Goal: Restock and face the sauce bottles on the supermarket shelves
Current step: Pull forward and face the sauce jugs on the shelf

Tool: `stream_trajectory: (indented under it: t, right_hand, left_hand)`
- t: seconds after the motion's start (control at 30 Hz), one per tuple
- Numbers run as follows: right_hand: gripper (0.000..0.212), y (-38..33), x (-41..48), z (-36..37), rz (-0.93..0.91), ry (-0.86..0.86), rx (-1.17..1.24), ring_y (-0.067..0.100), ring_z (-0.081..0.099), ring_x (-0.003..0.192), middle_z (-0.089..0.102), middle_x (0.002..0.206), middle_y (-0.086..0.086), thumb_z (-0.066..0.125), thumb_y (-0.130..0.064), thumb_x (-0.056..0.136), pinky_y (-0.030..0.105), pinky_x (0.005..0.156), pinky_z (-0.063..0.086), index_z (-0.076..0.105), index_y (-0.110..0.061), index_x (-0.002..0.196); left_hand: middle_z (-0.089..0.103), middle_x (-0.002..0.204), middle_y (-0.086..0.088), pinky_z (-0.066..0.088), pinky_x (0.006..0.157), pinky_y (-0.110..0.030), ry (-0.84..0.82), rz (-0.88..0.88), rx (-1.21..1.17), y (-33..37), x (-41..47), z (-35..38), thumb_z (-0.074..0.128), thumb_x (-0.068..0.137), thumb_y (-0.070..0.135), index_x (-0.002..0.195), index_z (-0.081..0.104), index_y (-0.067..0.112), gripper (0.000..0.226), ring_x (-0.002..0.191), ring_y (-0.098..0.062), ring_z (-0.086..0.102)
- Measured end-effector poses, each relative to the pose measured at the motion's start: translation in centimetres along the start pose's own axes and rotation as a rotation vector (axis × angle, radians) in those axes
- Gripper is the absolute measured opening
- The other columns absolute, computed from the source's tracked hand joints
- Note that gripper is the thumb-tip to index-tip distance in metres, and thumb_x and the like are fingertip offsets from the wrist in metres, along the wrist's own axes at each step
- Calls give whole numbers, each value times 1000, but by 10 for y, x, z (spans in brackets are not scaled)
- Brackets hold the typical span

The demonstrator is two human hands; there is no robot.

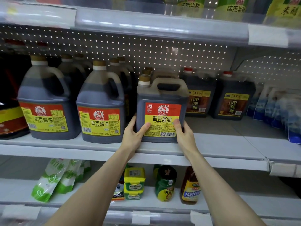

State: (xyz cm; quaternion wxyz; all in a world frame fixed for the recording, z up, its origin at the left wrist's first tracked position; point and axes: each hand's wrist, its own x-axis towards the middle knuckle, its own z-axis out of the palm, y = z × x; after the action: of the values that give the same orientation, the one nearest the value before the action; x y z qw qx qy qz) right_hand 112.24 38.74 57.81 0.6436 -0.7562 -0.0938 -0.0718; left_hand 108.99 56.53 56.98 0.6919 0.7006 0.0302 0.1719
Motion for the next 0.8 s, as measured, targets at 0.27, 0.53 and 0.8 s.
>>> stream_trajectory:
  t: [0.27,0.53,0.8]
  right_hand:
    - [50,-1,-1,1,-4,15,-2,6,60,103,64,112,-9,44,-62,82,24,88,48,52,-32,121]
    - [42,-2,-1,2,10,29,-2,0,60,97,63,105,-15,45,-52,92,13,77,46,53,-27,125]
    - [36,-8,-3,1,33,25,-3,5,60,103,64,110,-11,47,-48,94,22,88,49,53,-27,123]
  left_hand:
    - [60,128,3,47,102,-36,-15,-11,42,3,-1,-1,66,78,46,144,40,22,76,115,-12,58]
    - [61,127,3,48,101,-38,-7,-19,35,5,-3,-1,67,67,58,143,42,21,88,114,-13,59]
    - [60,128,1,47,102,-39,-34,-62,69,11,-3,-2,69,78,47,142,42,18,75,115,-14,59]
